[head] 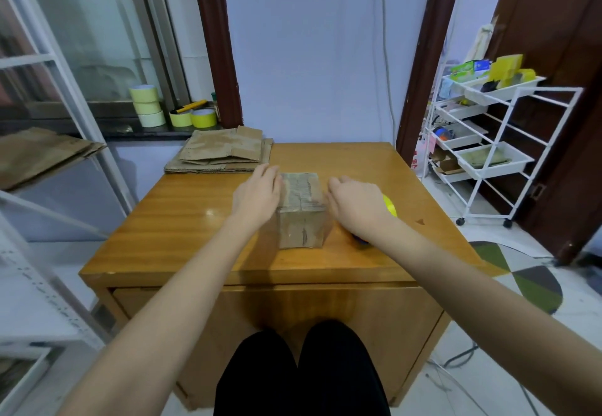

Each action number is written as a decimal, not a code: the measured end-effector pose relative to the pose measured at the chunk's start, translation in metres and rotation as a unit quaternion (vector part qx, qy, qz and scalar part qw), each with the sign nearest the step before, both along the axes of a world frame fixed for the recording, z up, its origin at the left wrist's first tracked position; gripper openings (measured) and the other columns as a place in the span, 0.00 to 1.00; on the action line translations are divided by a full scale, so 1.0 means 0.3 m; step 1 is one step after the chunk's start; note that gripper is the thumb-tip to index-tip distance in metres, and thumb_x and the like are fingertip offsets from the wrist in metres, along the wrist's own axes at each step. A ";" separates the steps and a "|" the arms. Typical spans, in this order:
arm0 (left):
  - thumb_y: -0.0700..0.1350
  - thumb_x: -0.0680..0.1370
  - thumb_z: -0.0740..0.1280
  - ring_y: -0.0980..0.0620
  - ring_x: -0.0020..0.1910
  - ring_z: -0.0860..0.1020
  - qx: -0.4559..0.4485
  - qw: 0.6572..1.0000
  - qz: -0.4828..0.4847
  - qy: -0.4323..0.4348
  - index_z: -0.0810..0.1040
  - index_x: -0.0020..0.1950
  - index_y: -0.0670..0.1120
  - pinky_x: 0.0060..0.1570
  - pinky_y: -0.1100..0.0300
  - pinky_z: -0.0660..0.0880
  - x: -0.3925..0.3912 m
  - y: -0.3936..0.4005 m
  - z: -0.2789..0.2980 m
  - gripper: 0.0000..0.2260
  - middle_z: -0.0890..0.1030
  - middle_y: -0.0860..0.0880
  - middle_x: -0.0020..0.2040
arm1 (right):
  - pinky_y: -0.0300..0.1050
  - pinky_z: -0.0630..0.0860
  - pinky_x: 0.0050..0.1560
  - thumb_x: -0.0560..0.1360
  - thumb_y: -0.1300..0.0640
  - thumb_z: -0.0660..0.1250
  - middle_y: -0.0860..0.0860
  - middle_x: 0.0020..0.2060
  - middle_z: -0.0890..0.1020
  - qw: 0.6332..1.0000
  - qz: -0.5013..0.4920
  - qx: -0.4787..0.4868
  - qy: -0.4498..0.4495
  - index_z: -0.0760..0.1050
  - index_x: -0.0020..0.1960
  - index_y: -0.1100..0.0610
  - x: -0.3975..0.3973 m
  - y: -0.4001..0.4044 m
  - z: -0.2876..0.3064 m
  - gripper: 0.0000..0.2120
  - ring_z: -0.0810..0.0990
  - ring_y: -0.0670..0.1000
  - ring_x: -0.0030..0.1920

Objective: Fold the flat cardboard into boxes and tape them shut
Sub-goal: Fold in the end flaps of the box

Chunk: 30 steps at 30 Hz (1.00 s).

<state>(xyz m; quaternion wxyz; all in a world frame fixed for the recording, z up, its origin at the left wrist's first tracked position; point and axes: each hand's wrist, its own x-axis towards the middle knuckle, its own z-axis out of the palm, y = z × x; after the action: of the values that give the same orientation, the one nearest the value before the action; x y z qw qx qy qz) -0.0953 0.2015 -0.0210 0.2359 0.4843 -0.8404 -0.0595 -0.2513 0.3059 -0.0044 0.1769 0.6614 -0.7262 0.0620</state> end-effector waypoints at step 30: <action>0.48 0.81 0.60 0.45 0.56 0.73 -0.040 0.990 -0.127 -0.050 0.72 0.61 0.44 0.46 0.52 0.73 -0.365 0.332 -0.232 0.12 0.75 0.47 0.60 | 0.44 0.65 0.36 0.76 0.55 0.66 0.47 0.39 0.75 0.945 -0.042 -0.024 -0.322 0.70 0.45 0.55 -0.324 0.212 -0.268 0.06 0.77 0.53 0.44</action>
<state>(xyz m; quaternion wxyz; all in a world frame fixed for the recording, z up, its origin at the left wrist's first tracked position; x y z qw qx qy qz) -0.2047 0.3012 -0.0905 0.2036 0.3658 -0.9076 -0.0314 -0.3486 0.3696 -0.0848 -0.0484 0.5708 -0.7698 0.2816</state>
